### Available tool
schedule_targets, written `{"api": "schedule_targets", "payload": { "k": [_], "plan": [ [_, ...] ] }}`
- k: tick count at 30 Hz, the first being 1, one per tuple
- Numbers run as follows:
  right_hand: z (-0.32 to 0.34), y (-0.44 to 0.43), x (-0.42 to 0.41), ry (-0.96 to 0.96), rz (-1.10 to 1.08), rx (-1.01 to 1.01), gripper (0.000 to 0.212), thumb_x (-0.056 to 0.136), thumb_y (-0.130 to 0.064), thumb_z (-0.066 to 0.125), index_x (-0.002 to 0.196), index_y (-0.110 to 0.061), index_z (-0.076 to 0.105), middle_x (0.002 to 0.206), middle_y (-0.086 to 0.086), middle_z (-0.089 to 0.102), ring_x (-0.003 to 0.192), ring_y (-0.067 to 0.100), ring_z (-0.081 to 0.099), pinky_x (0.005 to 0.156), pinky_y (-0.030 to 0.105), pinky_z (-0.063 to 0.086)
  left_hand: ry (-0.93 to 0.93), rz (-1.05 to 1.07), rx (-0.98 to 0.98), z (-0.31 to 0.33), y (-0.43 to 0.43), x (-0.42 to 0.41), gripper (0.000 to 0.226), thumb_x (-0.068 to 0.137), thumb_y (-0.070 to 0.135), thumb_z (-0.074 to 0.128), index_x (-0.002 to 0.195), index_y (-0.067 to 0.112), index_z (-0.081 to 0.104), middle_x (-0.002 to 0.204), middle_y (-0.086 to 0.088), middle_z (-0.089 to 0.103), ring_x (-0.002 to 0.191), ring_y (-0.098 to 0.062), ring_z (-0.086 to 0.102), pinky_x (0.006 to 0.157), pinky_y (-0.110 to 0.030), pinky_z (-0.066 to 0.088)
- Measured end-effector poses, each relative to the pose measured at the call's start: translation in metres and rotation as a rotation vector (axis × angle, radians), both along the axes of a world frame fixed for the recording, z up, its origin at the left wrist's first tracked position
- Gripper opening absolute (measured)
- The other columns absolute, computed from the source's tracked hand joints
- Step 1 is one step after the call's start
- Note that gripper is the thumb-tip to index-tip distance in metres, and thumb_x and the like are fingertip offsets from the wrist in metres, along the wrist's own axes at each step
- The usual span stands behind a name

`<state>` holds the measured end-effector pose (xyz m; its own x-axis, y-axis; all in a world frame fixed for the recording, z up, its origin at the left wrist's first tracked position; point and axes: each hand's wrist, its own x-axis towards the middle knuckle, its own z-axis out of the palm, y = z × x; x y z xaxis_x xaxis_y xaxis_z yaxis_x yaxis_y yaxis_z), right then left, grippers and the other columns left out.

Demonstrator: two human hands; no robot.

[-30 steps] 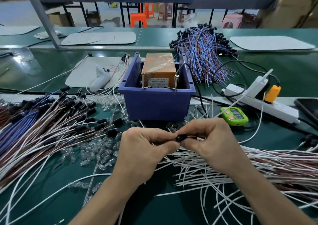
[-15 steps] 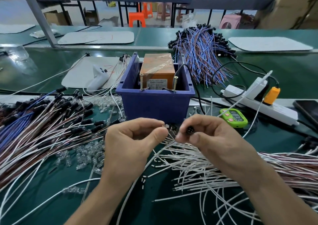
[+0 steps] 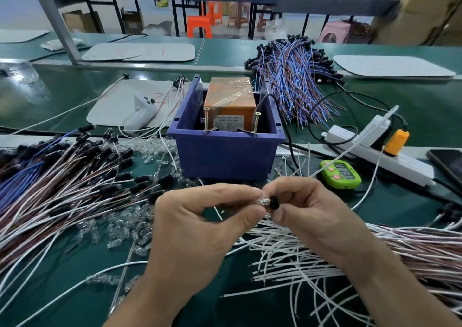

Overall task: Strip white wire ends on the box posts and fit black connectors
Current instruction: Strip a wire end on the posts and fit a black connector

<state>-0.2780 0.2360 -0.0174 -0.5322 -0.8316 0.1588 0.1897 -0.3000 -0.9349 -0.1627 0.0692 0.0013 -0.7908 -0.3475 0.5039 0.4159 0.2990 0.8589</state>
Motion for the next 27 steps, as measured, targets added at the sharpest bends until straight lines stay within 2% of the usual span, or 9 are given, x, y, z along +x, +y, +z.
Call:
{"api": "schedule_targets", "payload": {
  "k": [5,9,14,17,19,22,27],
  "plan": [
    [-0.002,0.000,0.000,0.043,-0.034,0.030,0.025,0.081,-0.017,0.084,0.104,-0.010,0.077,0.097,0.009,0.076,0.094,0.018,0.070,0.084,0.026,0.054,-0.008,0.023,-0.024,-0.001,-0.001,0.000,0.031,0.074,0.019,0.090,0.100,0.033,0.081,0.092,0.018,0.079,0.084,-0.005,0.077,0.075,-0.016,0.059],
    [-0.004,0.000,0.001,0.046,-0.033,0.026,0.025,0.081,-0.019,0.084,0.104,-0.014,0.078,0.098,0.006,0.076,0.094,0.016,0.070,0.085,0.025,0.054,-0.035,-0.019,0.008,-0.001,-0.001,-0.001,0.032,0.075,0.014,0.087,0.101,0.031,0.082,0.093,0.016,0.080,0.088,-0.007,0.077,0.078,-0.019,0.060],
    [-0.003,-0.002,0.002,0.066,-0.076,0.033,0.027,0.080,-0.023,0.085,0.102,-0.010,0.077,0.097,0.009,0.075,0.093,0.019,0.069,0.085,0.029,0.054,-0.044,0.003,-0.007,0.000,-0.004,0.000,0.028,0.071,0.020,0.090,0.095,0.031,0.082,0.086,0.016,0.079,0.079,-0.007,0.077,0.072,-0.016,0.059],
    [-0.002,-0.002,0.004,0.106,-0.174,0.045,0.024,0.080,-0.016,0.084,0.102,-0.007,0.077,0.095,0.013,0.075,0.091,0.020,0.070,0.083,0.028,0.055,-0.052,0.051,-0.083,0.001,-0.006,0.001,0.025,0.071,0.021,0.091,0.091,0.034,0.083,0.084,0.021,0.078,0.076,-0.002,0.076,0.069,-0.012,0.057],
    [-0.001,-0.002,0.005,0.179,-0.254,0.094,0.019,0.081,-0.007,0.081,0.100,-0.010,0.078,0.094,0.013,0.076,0.089,0.019,0.071,0.080,0.027,0.056,-0.058,0.085,-0.130,0.002,-0.006,0.001,0.027,0.070,0.020,0.091,0.087,0.038,0.082,0.082,0.025,0.076,0.073,0.002,0.075,0.067,-0.009,0.054],
    [0.002,-0.003,0.008,0.359,-0.343,0.187,0.024,0.081,0.001,0.076,0.096,-0.017,0.080,0.090,0.007,0.077,0.085,0.018,0.072,0.079,0.027,0.057,-0.074,0.117,-0.179,0.001,-0.003,0.001,0.030,0.070,0.019,0.091,0.088,0.041,0.081,0.079,0.028,0.075,0.069,0.005,0.072,0.064,-0.007,0.052],
    [0.005,-0.003,0.011,0.552,-0.463,0.249,0.030,0.080,0.001,0.080,0.094,-0.025,0.081,0.088,0.000,0.079,0.082,0.018,0.074,0.074,0.023,0.057,-0.111,0.167,-0.195,0.001,-0.001,0.002,0.032,0.068,0.017,0.094,0.086,0.040,0.081,0.075,0.029,0.073,0.065,0.005,0.071,0.062,-0.007,0.052]
  ]
}}
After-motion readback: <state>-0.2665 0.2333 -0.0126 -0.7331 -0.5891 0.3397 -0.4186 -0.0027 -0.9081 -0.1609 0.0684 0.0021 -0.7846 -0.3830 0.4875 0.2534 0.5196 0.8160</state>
